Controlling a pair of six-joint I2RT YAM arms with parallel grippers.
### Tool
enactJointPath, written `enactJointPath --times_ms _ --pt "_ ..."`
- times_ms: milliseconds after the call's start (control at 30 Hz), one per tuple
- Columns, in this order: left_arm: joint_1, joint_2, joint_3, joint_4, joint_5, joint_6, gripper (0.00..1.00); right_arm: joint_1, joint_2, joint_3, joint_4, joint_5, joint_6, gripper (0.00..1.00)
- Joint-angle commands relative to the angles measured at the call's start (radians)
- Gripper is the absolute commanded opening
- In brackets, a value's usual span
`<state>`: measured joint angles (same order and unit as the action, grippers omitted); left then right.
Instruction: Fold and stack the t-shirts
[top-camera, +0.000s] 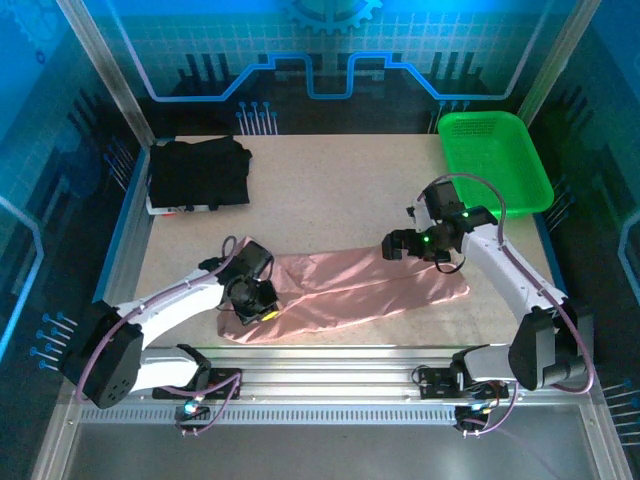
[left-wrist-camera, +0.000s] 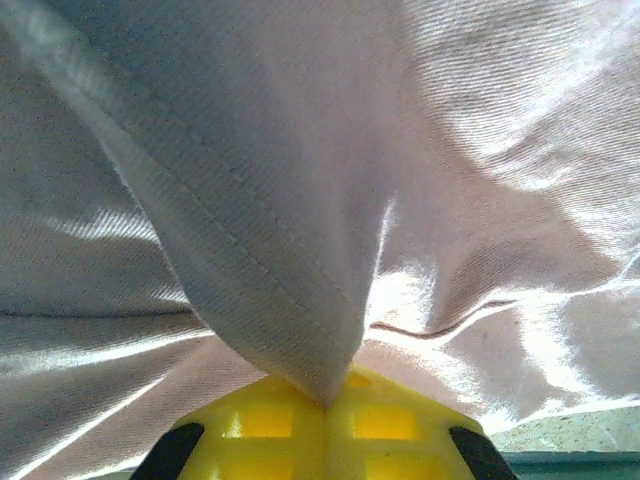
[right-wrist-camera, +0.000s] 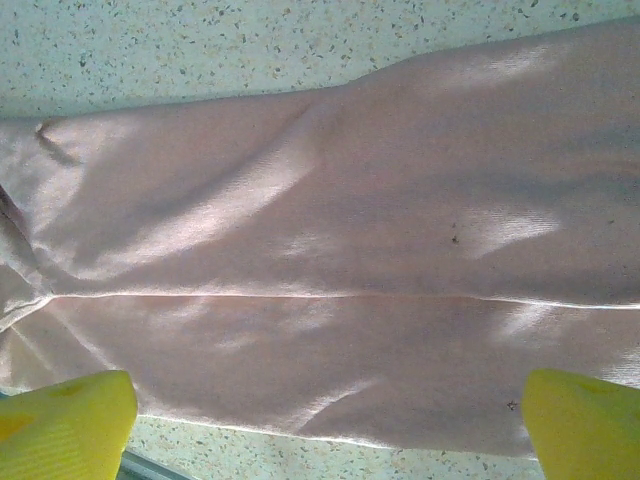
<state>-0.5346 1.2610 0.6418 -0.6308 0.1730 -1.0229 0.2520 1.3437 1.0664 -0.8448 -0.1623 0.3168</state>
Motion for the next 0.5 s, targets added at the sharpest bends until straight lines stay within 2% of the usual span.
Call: enactJointPath --times_ms 0,267,467 --pt "-0.017 -0.013 -0.008 0.012 0.032 -0.031 0.00 -0.014 -0.005 -0.002 -0.010 -0.014 -0.012 1.00" --pt "-0.082 -0.015 0.050 0.082 0.055 -0.140 0.00 -0.014 -0.010 0.002 -0.010 -0.010 -0.018 1.00" --pt "-0.137 -0.001 0.003 0.192 0.087 -0.245 0.00 -0.016 -0.011 -0.002 -0.011 -0.011 -0.024 1.00"
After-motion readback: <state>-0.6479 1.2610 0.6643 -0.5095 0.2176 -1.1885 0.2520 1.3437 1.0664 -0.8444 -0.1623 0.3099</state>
